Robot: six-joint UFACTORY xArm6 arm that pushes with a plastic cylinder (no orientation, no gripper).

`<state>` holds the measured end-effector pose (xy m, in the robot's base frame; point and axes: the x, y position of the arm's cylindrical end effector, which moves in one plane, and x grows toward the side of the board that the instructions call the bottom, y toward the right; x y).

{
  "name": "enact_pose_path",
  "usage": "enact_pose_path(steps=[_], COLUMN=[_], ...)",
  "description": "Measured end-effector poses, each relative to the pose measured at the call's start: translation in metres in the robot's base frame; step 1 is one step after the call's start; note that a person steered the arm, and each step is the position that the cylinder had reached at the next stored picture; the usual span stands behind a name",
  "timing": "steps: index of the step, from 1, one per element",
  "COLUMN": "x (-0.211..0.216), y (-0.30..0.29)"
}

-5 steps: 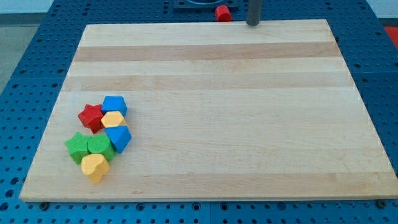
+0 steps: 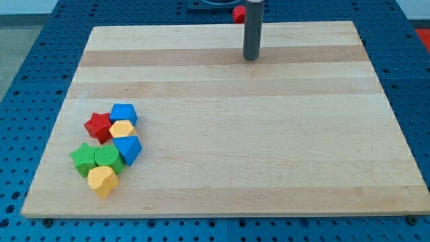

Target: Place your arm at the center

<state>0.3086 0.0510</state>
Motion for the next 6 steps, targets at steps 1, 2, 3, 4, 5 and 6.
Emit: enact_pose_path(steps=[1,2,3,4,5,6], x=[0.029,0.044,0.112,0.122,0.096,0.007], y=[-0.012,-0.011,-0.045,-0.044,-0.043,-0.043])
